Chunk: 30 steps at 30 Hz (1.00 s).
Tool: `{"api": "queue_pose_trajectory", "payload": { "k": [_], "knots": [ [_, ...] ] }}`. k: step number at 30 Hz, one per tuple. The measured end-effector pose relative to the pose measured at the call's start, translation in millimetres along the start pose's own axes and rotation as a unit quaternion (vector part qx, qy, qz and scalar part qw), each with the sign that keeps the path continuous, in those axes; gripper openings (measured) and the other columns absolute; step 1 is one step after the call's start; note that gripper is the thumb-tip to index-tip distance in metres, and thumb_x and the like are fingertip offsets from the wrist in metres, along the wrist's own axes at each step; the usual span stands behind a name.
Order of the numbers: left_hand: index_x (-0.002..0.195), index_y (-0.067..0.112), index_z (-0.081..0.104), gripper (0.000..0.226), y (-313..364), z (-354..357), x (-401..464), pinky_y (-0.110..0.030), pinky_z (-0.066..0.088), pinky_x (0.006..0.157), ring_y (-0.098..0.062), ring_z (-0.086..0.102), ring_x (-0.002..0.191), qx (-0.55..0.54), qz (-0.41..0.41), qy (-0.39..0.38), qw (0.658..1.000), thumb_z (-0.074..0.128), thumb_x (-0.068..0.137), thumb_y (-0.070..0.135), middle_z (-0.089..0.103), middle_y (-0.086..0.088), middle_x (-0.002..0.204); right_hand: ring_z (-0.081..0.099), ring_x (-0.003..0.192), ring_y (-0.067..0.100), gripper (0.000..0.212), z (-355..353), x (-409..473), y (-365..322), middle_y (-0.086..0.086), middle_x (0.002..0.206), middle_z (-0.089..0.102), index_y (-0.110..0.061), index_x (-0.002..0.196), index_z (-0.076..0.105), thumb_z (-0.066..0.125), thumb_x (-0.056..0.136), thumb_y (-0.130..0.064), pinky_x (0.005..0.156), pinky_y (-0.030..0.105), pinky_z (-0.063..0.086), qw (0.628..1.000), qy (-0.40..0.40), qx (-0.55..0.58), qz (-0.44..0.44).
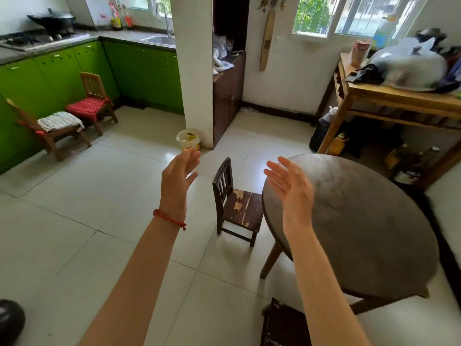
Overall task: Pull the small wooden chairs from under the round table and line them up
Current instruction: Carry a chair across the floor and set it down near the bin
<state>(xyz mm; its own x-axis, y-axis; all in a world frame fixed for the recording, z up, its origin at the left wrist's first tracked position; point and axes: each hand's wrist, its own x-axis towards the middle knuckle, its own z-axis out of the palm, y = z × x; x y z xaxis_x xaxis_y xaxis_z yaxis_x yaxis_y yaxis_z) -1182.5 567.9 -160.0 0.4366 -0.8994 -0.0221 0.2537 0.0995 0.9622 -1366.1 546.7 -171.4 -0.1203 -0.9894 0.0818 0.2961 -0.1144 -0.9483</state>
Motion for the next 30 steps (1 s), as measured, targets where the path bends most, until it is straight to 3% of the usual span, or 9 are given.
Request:
{"api": "queue_pose_trajectory", "payload": {
  "k": [11,17,30],
  "knots": [
    [0.096,0.028,0.061,0.022,-11.0,-28.3,82.4,-0.031,0.044,0.092,-0.008,0.058,0.104,0.012,-0.036,-0.036,0.999,0.039,0.092,0.031,0.065,0.008,0.102,0.066,0.096,0.02,0.031,54.4,41.2,38.9,0.008,0.107,0.066,-0.012,0.111,0.058,0.034,0.097,-0.026,0.081,0.022,0.053,0.999,0.032,-0.023,0.014],
    [0.102,0.025,0.06,0.025,-25.3,-19.6,129.9,-0.03,0.043,0.093,-0.011,0.057,0.107,0.02,-0.048,-0.046,0.998,0.037,0.093,0.031,0.062,0.001,0.111,0.066,0.095,0.015,0.031,63.2,85.7,57.8,0.004,0.104,0.067,-0.014,0.111,0.058,0.034,0.097,-0.028,0.08,0.019,0.053,0.998,0.046,-0.032,0.014],
    [0.115,0.014,0.057,0.034,-50.2,43.3,277.5,-0.032,0.041,0.096,-0.014,0.055,0.113,0.041,-0.06,-0.044,0.996,0.037,0.093,0.03,0.061,-0.004,0.12,0.065,0.098,0.022,0.029,85.9,242.3,91.0,0.003,0.101,0.067,-0.015,0.107,0.058,0.034,0.097,-0.026,0.089,0.03,0.051,0.998,0.035,-0.022,0.037]
  ]
}}
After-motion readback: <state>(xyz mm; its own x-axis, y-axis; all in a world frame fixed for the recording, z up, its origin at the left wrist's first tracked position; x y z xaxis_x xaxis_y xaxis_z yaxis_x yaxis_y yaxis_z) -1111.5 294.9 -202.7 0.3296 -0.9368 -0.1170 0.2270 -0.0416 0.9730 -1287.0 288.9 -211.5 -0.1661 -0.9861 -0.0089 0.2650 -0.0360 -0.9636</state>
